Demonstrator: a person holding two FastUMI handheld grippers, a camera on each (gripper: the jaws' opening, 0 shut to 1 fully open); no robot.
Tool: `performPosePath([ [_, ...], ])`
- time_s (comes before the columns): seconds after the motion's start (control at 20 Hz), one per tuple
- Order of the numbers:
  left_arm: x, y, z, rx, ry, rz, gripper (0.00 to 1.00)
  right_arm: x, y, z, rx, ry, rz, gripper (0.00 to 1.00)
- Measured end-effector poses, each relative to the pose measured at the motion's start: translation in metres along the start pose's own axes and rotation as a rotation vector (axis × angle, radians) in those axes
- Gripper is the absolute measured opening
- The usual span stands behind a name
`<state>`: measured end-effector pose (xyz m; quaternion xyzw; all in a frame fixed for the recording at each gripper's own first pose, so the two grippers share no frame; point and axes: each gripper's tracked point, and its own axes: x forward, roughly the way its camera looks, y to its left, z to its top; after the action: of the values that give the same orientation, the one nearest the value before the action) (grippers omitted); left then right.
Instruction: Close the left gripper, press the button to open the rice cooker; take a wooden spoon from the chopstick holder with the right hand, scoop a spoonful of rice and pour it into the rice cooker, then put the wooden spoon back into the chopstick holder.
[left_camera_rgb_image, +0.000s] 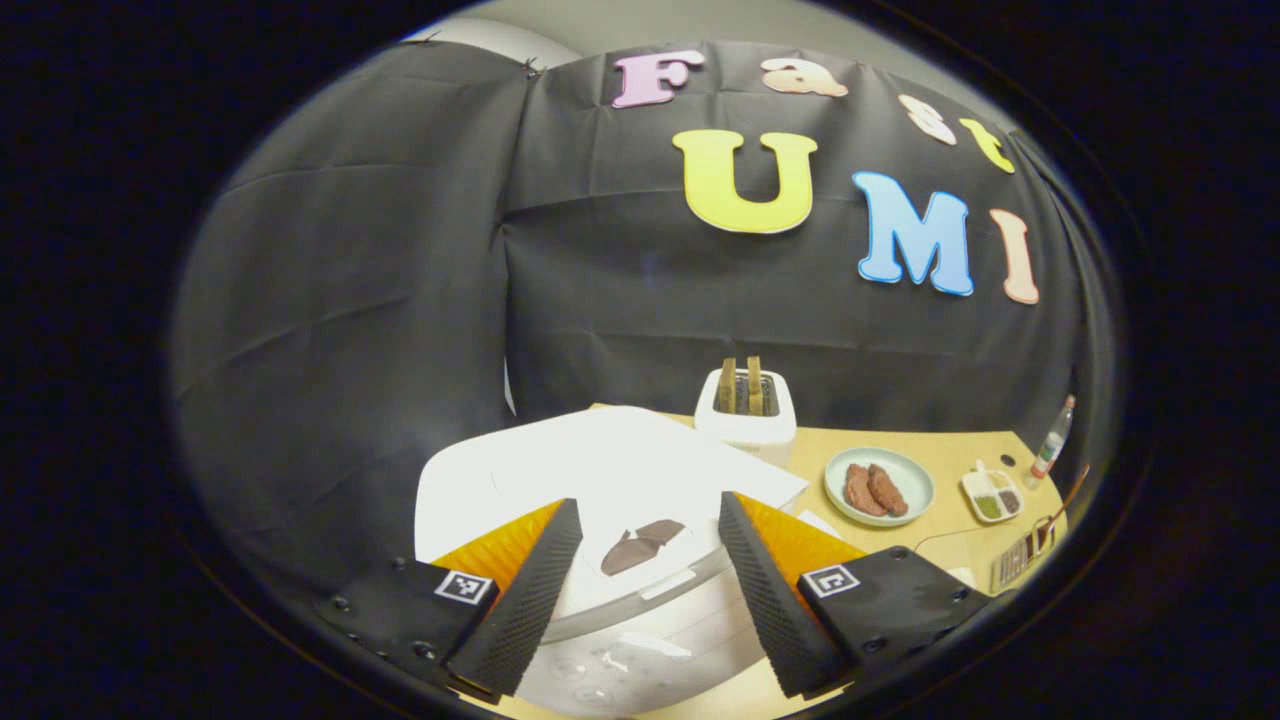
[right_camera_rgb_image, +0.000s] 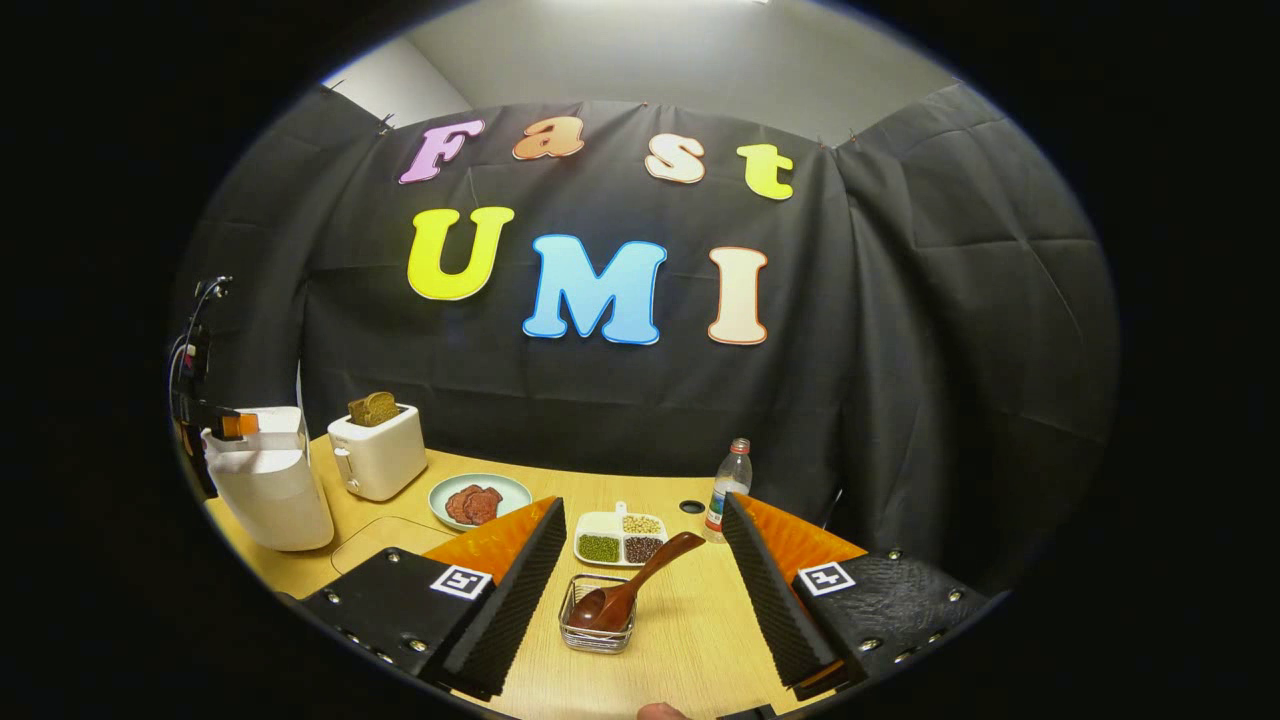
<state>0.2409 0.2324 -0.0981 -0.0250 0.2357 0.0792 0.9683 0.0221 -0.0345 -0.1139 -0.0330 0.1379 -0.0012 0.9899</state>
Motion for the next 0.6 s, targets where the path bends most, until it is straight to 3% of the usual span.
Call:
performPosePath([
  [0.05, 0.001, 0.001, -0.001, 0.002, 0.005, 0.001, 0.92, -0.001, -0.002, -0.001, 0.004, 0.005, -0.003, 0.95],
  [0.2, -0.003, 0.000, -0.006, 0.018, 0.030, 0.005, 1.00, -0.003, -0.007, -0.007, 0.025, 0.021, -0.012, 0.95],
  [0.4, -0.003, 0.001, -0.011, 0.026, 0.053, 0.005, 0.93, -0.007, -0.011, -0.006, 0.028, 0.022, -0.021, 0.95],
  [0.6, -0.005, -0.001, -0.012, 0.007, 0.062, 0.001, 0.99, -0.008, -0.004, -0.005, 0.027, 0.022, -0.003, 0.95],
])
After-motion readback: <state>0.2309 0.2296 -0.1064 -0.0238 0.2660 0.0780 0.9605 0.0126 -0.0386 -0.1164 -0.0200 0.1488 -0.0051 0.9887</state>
